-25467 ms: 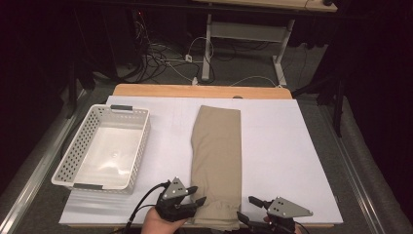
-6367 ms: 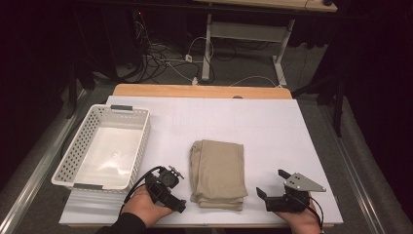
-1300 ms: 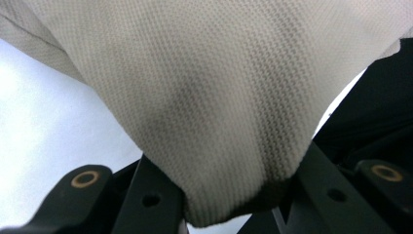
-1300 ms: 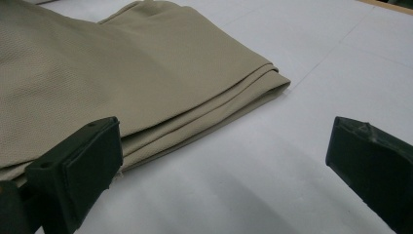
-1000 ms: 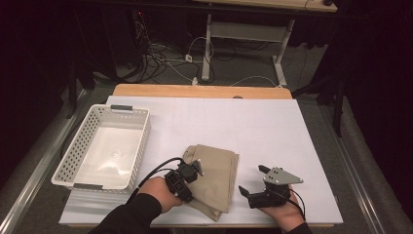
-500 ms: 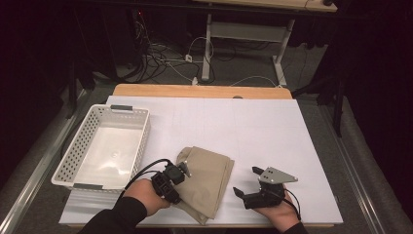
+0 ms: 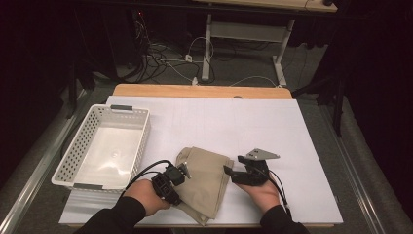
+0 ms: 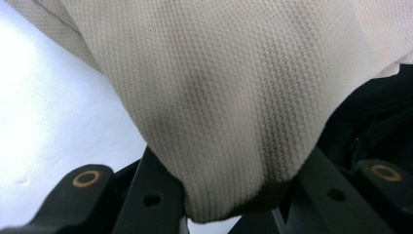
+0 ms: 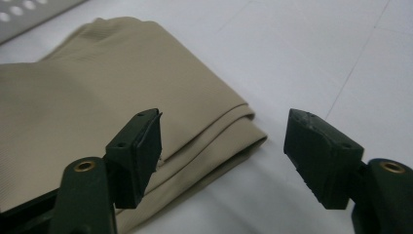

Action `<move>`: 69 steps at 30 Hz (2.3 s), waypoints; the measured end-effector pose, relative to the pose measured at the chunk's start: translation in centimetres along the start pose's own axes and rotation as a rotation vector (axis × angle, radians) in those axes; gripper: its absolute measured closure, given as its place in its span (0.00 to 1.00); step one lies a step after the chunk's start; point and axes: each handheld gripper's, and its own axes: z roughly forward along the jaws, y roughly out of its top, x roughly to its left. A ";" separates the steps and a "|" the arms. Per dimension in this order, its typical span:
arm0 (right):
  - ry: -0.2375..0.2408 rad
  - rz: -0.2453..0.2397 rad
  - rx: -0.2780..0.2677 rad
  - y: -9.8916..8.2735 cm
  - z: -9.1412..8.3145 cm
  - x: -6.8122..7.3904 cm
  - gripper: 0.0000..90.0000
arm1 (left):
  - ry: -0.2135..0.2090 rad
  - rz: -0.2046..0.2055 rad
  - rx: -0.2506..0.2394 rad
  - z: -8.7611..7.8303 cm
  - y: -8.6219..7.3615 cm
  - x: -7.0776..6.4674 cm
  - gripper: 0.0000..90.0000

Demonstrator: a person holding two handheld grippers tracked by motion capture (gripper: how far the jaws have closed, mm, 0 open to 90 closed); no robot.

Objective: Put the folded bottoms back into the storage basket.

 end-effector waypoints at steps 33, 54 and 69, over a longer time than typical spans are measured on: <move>0.087 -0.060 0.051 0.2 2.0 1.0 0.93 | -0.009 -0.002 0.007 0.1 0.1 0.2 0.82; 0.092 -0.009 0.085 0.9 2.8 0.5 0.68 | -0.019 0.005 0.015 0.1 0.2 0.4 0.81; 0.088 -0.073 0.024 1.0 2.2 1.2 0.91 | 0.001 -0.003 0.005 -0.8 0.1 0.6 0.82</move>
